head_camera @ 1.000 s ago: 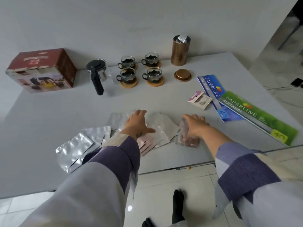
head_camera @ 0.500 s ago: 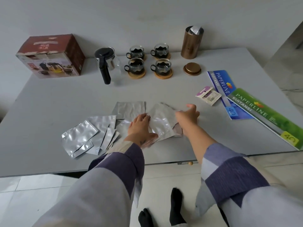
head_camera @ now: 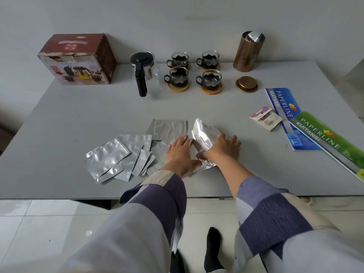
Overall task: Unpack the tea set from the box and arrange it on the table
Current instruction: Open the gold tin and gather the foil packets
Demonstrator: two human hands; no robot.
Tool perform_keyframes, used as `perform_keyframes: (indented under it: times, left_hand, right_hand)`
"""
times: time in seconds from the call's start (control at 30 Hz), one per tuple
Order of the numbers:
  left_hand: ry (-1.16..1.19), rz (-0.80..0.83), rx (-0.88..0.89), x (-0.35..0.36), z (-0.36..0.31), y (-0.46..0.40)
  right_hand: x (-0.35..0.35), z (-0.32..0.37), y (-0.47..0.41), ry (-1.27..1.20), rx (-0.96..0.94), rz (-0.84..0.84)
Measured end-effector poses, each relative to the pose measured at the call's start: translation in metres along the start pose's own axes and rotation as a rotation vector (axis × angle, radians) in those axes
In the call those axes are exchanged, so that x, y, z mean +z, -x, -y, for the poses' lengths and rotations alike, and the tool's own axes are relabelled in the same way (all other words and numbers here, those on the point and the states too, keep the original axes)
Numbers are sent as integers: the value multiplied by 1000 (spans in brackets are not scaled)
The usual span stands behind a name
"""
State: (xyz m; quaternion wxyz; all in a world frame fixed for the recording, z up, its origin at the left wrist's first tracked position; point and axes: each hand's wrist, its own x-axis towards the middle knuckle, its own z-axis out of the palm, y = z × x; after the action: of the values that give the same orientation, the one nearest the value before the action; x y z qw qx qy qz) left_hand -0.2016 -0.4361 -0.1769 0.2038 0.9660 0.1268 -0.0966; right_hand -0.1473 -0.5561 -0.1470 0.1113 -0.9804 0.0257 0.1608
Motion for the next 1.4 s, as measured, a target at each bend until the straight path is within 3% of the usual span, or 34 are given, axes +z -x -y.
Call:
perform_keyframes:
  times: [0.1,0.33,0.5,0.6,0.73,1.0,1.23,1.4]
  left_hand:
    - [2,6,0,-1,-1,2]
    - [28,-9,24,-3,0,3]
    - [220,32,8,-24,5,6]
    - [263,-115,-73,-49,31,10]
    - [74,-266,-254,-76,90,28]
    - [18,-83,-770,-83,161,67]
    - [-67,-107,-632,-63,134,68]
    - [-89,-64,-527,-47,103,61]
  right_hand:
    - [-2,-1,-5,2,-24,18]
    - [1,7,-5,-384,26,77]
    - [2,7,0,-448,58,57]
    - [0,10,4,-388,64,97]
    - [-3,14,6,-352,79,116]
    - [2,24,15,-370,87,141]
    - [18,48,33,-439,27,181]
    - [33,68,43,-740,8,171]
